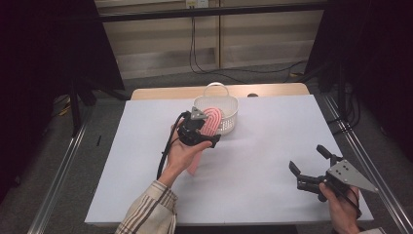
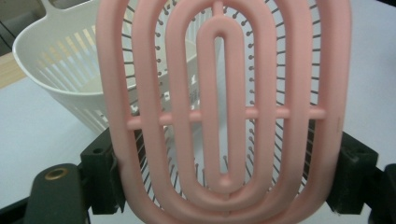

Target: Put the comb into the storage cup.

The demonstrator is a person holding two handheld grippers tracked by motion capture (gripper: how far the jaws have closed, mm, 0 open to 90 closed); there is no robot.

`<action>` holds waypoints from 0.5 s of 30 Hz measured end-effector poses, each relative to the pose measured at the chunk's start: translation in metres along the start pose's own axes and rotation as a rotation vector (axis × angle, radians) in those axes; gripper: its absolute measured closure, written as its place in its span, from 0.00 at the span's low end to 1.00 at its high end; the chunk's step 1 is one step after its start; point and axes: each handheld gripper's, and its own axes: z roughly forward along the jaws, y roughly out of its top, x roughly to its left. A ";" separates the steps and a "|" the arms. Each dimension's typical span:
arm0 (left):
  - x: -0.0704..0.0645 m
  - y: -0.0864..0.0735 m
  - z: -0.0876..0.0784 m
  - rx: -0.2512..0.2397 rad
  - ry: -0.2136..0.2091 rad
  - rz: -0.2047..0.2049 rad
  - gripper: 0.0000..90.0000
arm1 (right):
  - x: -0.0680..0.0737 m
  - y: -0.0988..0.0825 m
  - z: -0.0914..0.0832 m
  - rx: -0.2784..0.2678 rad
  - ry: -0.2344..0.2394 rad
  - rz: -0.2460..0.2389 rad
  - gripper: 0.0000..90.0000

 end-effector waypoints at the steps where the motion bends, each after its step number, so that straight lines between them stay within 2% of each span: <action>1: -0.001 0.000 0.000 -0.011 0.007 0.000 0.21 | 0.000 0.000 0.000 0.000 -0.001 0.004 0.00; 2: -0.001 0.000 -0.001 -0.014 -0.004 -0.004 0.21 | 0.000 0.000 0.000 0.000 -0.001 0.005 0.00; 4: -0.001 0.001 -0.003 -0.028 0.002 0.004 0.21 | 0.000 0.000 0.000 0.000 0.000 0.002 0.00; 6: -0.002 0.001 -0.007 -0.070 0.022 0.013 0.21 | 0.000 0.000 0.000 0.000 -0.001 0.006 0.00; 11: -0.001 0.001 -0.014 -0.139 0.030 0.016 0.21 | 0.000 0.000 0.000 0.000 0.000 0.003 0.00; 12: 0.000 0.002 -0.015 -0.138 0.023 0.016 0.21 | 0.000 0.000 0.000 0.000 0.000 0.002 0.00; 15: 0.001 0.001 -0.017 -0.157 0.034 0.012 0.21 | 0.000 0.000 0.000 0.000 0.000 0.003 0.00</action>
